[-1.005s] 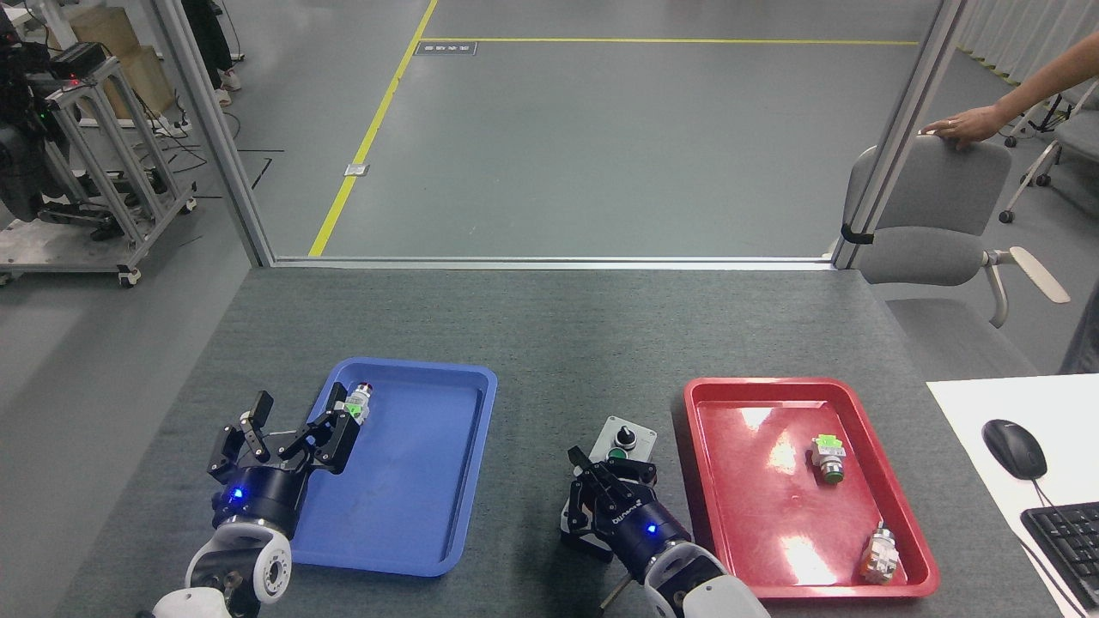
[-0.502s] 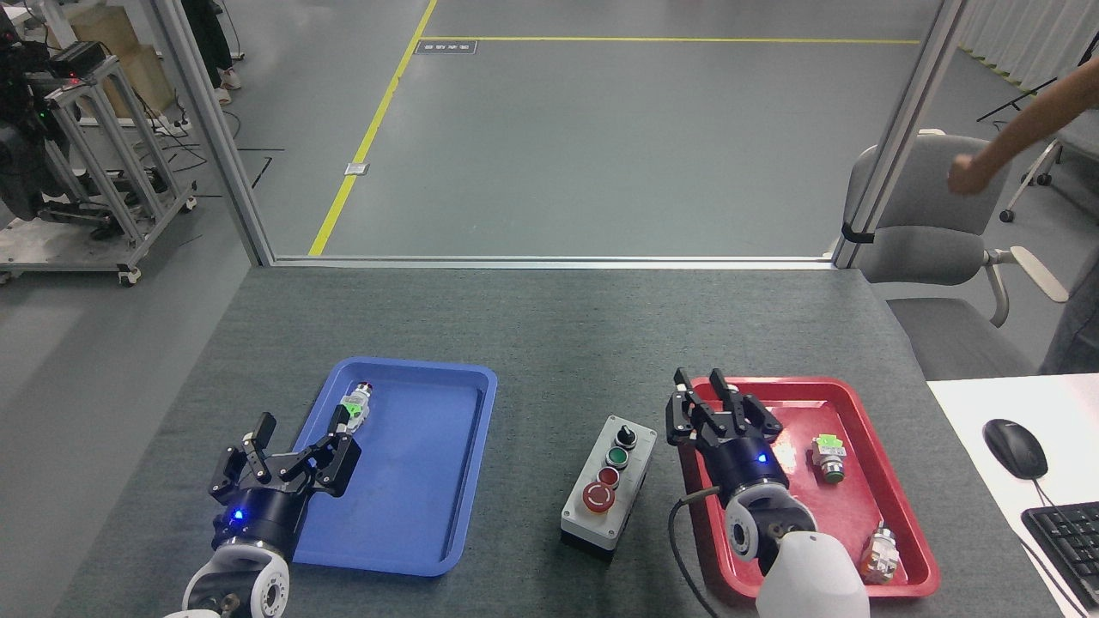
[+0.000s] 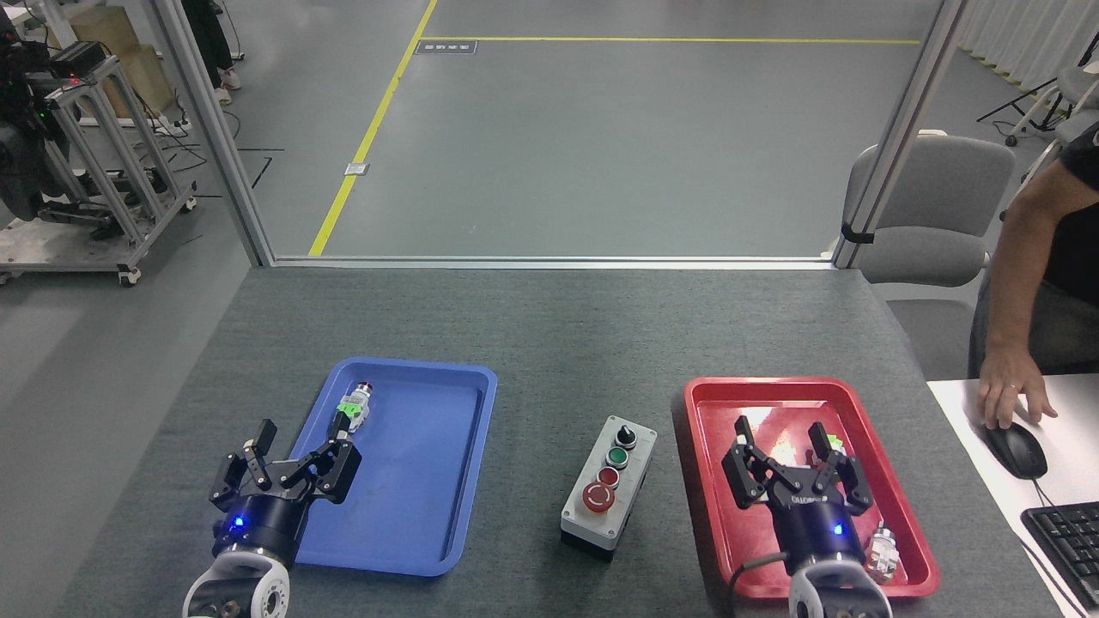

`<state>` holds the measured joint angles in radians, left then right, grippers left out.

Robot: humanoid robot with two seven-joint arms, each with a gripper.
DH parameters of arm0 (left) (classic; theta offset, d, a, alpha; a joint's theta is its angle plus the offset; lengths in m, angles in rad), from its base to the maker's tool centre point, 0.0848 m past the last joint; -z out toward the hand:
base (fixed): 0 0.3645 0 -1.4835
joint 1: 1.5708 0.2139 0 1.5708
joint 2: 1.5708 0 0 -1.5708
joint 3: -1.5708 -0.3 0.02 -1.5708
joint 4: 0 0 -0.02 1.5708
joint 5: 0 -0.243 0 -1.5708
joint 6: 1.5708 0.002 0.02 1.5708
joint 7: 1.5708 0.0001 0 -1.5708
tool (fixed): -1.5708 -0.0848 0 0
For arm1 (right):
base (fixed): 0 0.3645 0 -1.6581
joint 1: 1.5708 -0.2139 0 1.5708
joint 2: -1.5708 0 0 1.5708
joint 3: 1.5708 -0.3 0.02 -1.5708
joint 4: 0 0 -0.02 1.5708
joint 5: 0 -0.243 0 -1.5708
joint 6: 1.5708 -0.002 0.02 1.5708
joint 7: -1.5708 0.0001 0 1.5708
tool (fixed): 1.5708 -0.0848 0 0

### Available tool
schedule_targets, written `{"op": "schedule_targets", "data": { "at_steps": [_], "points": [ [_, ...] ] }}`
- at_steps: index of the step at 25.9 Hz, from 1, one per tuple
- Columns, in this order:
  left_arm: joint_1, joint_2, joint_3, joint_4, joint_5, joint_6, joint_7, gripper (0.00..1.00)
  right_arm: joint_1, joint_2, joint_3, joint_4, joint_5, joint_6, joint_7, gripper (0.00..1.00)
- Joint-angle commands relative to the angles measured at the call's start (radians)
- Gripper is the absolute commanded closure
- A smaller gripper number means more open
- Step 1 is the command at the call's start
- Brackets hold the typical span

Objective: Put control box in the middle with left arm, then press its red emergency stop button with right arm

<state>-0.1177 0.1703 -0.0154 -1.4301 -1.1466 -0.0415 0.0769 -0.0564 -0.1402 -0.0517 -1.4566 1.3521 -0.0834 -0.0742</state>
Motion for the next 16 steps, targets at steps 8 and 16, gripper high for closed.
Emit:
{"op": "schedule_targets", "data": {
  "at_steps": [8,16],
  "points": [
    [0.003,0.000,-0.001,-0.001,-0.001,-0.003,0.004,0.01,0.093,0.076,-0.003,-0.116,0.148,0.076,0.004,0.00],
    [0.085,-0.003,-0.006,-0.015,0.002,-0.075,0.012,0.01,0.076,0.068,-0.003,-0.077,0.148,0.077,0.004,0.00]
  ]
}}
